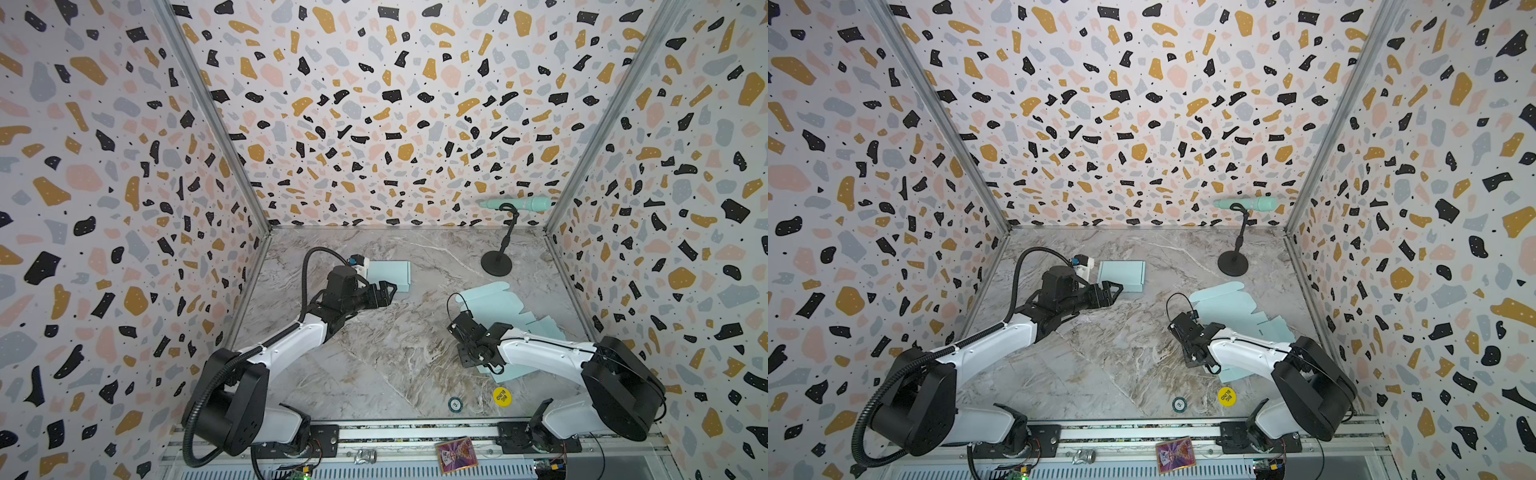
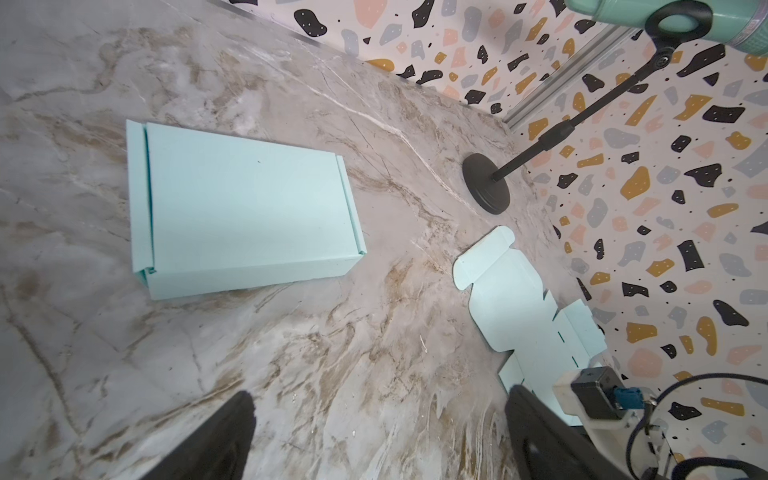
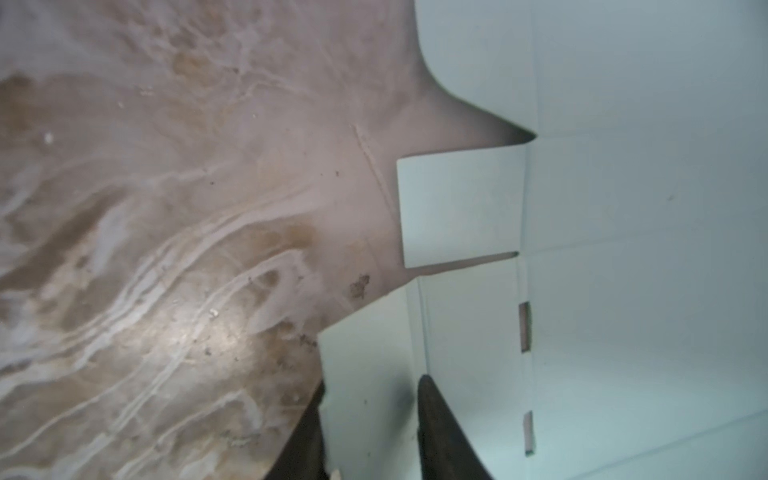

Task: Fold the paper box

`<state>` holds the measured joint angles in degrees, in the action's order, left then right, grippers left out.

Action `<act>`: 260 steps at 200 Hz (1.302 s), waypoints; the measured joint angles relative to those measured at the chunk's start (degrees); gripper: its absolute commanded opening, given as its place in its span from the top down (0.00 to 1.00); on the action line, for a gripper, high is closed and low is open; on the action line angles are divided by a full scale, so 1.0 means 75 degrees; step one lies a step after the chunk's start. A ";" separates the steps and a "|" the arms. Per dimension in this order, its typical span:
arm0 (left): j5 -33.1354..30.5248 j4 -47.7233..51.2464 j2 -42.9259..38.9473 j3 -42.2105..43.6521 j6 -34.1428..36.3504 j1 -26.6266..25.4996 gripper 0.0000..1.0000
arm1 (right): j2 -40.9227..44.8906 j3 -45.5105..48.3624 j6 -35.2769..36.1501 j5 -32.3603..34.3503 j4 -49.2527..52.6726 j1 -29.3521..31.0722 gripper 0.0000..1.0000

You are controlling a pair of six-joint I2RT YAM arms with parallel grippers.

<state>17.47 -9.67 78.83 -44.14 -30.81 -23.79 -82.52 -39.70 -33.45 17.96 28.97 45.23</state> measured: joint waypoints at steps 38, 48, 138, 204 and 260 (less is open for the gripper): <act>0.0003 -0.0099 -0.0224 0.0015 -0.0119 -0.0055 0.16 | -0.0245 -0.0137 0.0093 0.0335 0.0064 0.0169 0.89; -0.0041 -0.0096 -0.0274 0.0070 -0.0160 -0.0163 0.20 | -0.0318 -0.0201 0.0111 0.0440 0.0134 0.0297 0.93; -0.0615 -0.0600 0.1684 0.0093 -0.0440 -0.0979 0.53 | 0.0122 -0.1166 0.0192 0.1527 0.0664 0.1795 1.00; -0.1037 -0.0816 0.3853 -0.1542 -0.0425 -0.0685 0.56 | 0.1419 -0.0892 0.0752 0.1897 0.0230 0.2215 1.00; -0.1367 -0.0772 0.4846 -0.2731 -0.0417 -0.0507 0.56 | 0.2075 -0.0364 0.1600 0.1926 -0.0586 0.2506 1.00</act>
<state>7.22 -15.46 115.18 -64.62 -33.93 -27.59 -66.96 -42.44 -21.45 32.40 24.58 64.03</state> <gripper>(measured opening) 0.444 0.051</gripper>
